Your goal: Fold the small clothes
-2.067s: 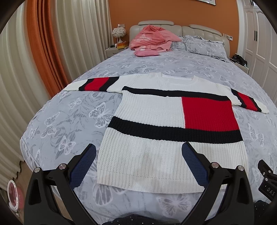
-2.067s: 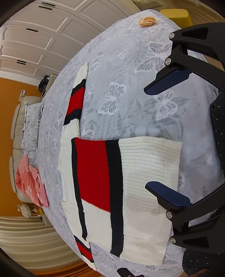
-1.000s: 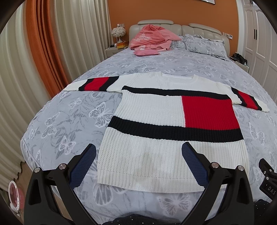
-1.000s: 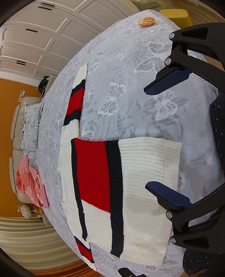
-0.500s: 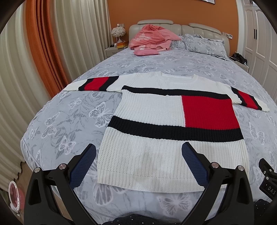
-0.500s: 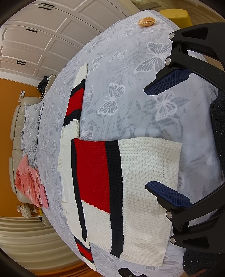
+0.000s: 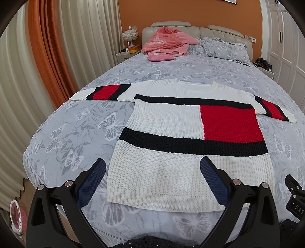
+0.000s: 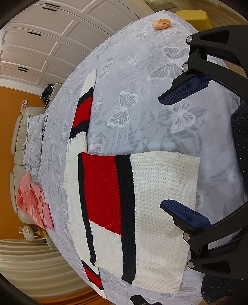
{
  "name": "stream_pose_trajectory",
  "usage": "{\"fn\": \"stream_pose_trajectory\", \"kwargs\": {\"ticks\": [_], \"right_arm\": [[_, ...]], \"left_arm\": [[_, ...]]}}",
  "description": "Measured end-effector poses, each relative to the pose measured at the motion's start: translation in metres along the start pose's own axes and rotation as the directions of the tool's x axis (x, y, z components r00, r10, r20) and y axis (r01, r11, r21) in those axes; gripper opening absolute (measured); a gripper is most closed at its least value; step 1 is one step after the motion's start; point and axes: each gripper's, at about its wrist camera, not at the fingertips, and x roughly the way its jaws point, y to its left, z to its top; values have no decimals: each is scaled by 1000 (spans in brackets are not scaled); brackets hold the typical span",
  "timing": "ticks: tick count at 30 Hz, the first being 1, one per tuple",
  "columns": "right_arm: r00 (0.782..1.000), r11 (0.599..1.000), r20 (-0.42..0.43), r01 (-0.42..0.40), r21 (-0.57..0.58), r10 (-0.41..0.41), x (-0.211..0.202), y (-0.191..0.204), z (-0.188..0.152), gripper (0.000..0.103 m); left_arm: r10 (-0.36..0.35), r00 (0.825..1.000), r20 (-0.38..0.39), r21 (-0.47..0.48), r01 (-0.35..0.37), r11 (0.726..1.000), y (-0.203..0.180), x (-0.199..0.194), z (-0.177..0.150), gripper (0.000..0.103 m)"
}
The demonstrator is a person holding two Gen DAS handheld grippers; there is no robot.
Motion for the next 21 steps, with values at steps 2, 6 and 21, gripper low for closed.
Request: {"fn": "stream_pose_trajectory", "kwargs": {"ticks": [2,6,21], "right_arm": [[1000,1000,0,0,1,0,0,0,0,98],[1000,1000,0,0,0,0,0,0,0,98],[1000,1000,-1,0,1,0,0,0,0,98]], "left_arm": [[0,1000,1,1,0,1000,0,0,0,97],[0,1000,0,1,0,1000,0,0,0,97],[2,1000,-1,2,-2,1000,0,-1,0,97]]}}
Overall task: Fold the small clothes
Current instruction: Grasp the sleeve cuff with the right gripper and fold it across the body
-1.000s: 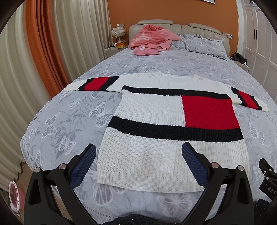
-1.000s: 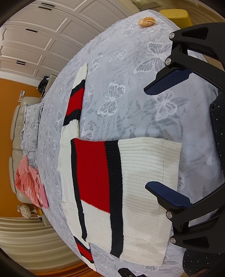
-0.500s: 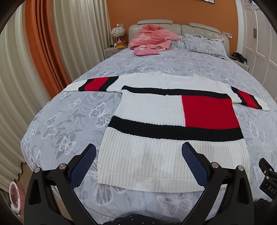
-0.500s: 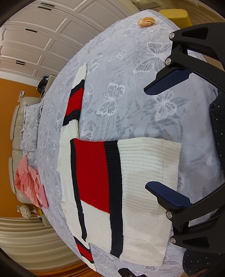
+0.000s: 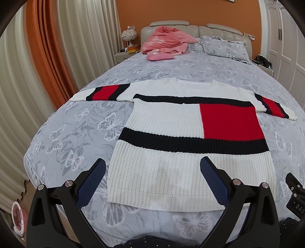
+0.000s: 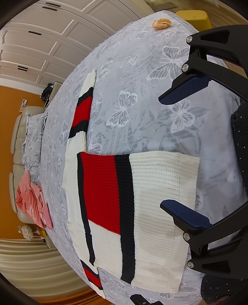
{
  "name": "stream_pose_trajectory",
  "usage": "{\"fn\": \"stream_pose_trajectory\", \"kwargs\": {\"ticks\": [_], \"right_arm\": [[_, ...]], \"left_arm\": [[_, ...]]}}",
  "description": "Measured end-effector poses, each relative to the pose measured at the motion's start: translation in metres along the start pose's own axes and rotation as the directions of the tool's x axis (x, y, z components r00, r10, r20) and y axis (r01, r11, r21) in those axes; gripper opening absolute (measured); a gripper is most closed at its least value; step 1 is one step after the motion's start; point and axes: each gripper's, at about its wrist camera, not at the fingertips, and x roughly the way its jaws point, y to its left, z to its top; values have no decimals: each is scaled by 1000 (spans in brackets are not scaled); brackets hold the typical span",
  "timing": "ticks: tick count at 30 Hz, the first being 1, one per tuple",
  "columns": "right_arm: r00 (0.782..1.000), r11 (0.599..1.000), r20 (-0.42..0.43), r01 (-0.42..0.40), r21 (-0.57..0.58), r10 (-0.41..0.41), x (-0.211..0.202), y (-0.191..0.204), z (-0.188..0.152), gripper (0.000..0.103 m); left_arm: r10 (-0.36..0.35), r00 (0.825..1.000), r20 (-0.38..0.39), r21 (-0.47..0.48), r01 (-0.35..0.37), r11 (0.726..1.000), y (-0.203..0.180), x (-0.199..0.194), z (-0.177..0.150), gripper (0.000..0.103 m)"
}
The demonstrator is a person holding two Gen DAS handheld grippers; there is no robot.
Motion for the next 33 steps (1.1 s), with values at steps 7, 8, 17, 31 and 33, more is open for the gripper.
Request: {"fn": "stream_pose_trajectory", "kwargs": {"ticks": [7,8,17,31,33], "right_arm": [[1000,1000,-14,1,1,-1,0,-1,-1,98],[999,1000,-33,1,2,-1,2,-1,0,98],[964,941,-163,-152,301,208,93,-116,68,98],[985,764,-174,103,637,13,315,-330,201,72],[985,735,-167,87,673,37,336,-343,202,59]], "left_arm": [[-3,1000,-4,-2,3,1000,0,0,0,97],[-12,1000,-12,-5,12,1000,1,1,0,97],[-177,984,-35,-114,173,978,8,8,19,97],[-256,967,6,44,255,966,-138,97,68,97],[-271,963,3,46,270,962,-140,106,61,98]]}}
